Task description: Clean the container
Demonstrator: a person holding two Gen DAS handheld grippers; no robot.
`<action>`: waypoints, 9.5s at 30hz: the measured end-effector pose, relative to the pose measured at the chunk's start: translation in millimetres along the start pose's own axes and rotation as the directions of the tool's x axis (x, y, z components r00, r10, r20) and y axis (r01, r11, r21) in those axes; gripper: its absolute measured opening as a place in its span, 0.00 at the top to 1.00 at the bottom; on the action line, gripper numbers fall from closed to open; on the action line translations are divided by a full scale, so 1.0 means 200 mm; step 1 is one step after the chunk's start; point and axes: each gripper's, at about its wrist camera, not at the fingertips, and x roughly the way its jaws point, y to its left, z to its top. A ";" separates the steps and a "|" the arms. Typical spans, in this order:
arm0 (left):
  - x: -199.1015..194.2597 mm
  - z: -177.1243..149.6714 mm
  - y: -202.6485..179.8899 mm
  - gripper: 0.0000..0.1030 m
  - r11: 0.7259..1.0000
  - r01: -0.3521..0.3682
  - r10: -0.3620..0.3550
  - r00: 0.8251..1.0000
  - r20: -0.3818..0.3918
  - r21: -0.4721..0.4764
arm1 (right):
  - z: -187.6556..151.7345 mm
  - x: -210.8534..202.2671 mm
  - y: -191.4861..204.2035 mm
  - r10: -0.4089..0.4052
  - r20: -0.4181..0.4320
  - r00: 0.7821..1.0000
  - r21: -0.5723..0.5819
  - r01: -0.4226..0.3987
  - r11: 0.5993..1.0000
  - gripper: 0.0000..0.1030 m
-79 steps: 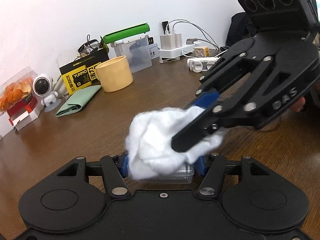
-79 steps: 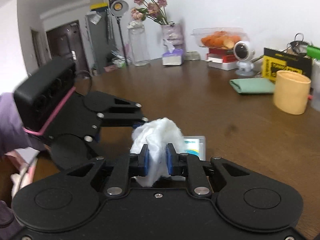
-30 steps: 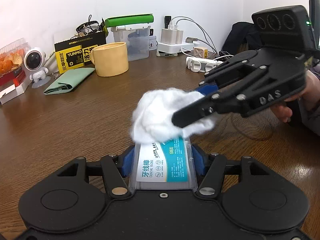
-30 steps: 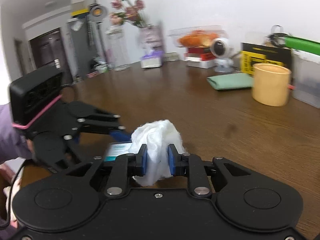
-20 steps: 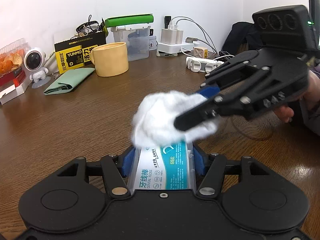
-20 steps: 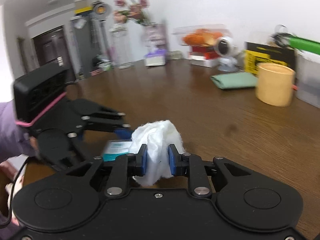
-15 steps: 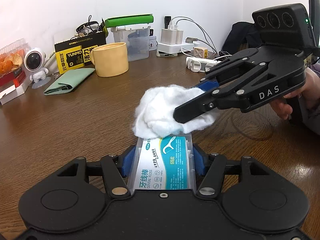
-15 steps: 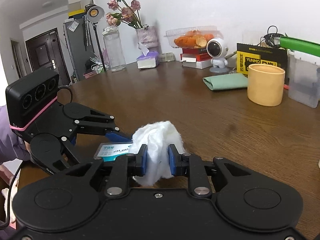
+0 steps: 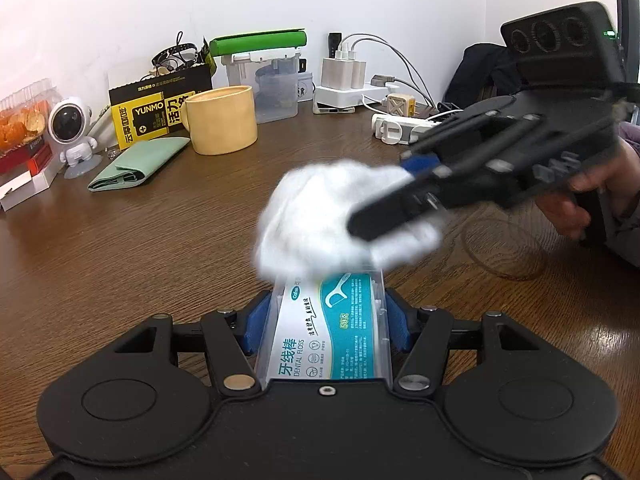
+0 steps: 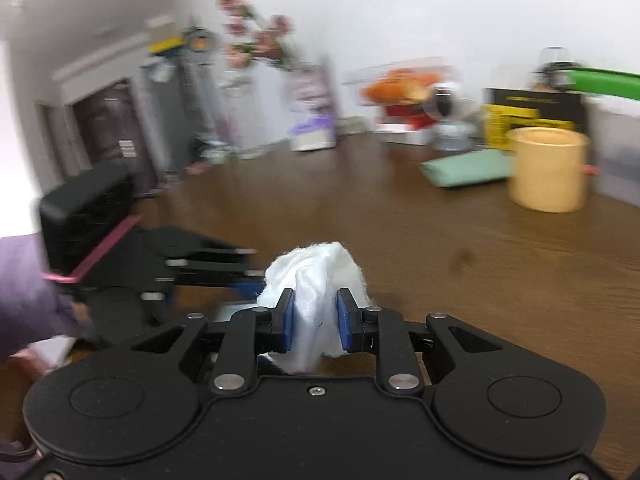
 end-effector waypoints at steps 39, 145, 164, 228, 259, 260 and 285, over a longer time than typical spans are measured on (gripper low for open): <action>-0.14 -0.10 -0.20 0.44 0.975 -0.162 0.157 0.987 0.044 0.154 | 0.00 0.01 0.07 -0.055 -0.045 0.997 -0.072 0.052 0.996 0.75; -0.15 -0.09 -0.22 0.43 0.976 -0.162 0.157 0.987 0.041 0.144 | -0.01 0.03 0.17 -0.049 -0.069 0.996 -0.141 0.039 0.989 0.74; -0.14 -0.09 -0.19 0.43 0.982 -0.140 0.137 0.990 0.035 0.127 | -0.02 0.04 0.19 0.017 -0.090 0.996 -0.144 -0.030 0.989 0.74; -0.15 -0.11 -0.05 0.44 1.000 0.006 -0.007 1.000 -0.003 -0.023 | -0.02 0.03 0.16 -0.049 -0.097 0.994 -0.113 0.038 0.993 0.72; -0.15 -0.11 -0.05 0.44 1.000 0.008 -0.008 1.000 -0.003 -0.021 | -0.02 0.05 0.18 -0.004 -0.108 0.994 -0.112 -0.008 0.994 0.72; -0.15 -0.11 -0.05 0.44 1.000 0.008 -0.008 1.000 -0.003 -0.021 | -0.02 0.04 0.16 -0.024 -0.101 0.995 -0.098 0.014 0.995 0.72; -0.15 -0.10 -0.06 0.44 1.000 0.009 -0.009 1.000 -0.003 -0.022 | -0.02 0.05 0.18 0.037 -0.112 0.993 -0.083 -0.046 0.995 0.72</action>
